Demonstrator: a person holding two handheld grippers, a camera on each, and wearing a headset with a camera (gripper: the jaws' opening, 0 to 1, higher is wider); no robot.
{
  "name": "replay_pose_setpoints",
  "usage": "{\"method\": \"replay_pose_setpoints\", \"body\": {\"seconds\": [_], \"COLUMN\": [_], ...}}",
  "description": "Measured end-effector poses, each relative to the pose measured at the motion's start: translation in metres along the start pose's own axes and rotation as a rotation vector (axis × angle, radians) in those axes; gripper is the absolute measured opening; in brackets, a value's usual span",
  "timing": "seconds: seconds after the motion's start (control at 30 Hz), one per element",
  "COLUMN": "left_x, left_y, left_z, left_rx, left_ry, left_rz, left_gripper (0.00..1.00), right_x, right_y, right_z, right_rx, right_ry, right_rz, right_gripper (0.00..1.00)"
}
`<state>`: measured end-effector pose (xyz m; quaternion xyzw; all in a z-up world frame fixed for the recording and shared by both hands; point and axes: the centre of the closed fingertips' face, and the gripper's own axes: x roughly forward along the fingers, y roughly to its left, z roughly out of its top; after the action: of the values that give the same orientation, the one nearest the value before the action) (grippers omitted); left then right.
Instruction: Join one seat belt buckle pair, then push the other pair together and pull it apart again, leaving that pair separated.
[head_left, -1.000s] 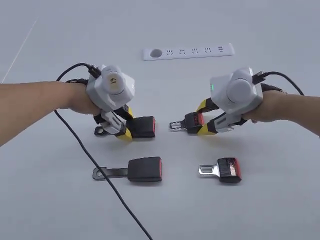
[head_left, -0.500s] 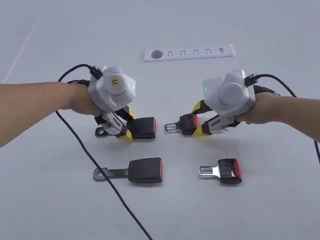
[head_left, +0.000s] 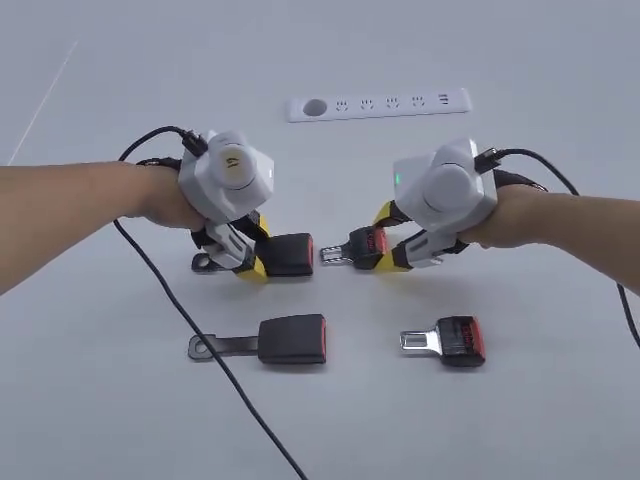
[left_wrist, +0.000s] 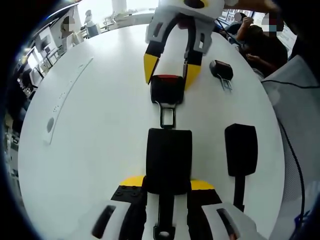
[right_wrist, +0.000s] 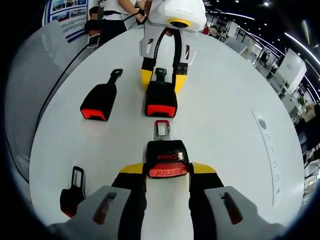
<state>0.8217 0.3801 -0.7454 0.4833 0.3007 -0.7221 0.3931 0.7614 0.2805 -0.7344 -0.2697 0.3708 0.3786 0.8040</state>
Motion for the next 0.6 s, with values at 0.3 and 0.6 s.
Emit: {"method": "replay_pose_setpoints", "body": {"seconds": [0.3,0.6], "left_x": [0.0000,-0.0002], "left_y": [0.0003,0.0003], "left_z": [0.0001,0.0005], "left_rx": [-0.003,-0.004], "left_ry": [-0.004,-0.003], "left_rz": [0.000,-0.002], "left_gripper": [0.30,0.31], "right_x": [0.0047,0.0099], "right_y": [-0.0007,0.0001], "right_z": [0.0053,0.0085], "right_rx": [0.002,0.007], "right_ry": [-0.006,-0.012], "right_rz": [0.003,0.009], "right_gripper": [0.30,0.30]}}
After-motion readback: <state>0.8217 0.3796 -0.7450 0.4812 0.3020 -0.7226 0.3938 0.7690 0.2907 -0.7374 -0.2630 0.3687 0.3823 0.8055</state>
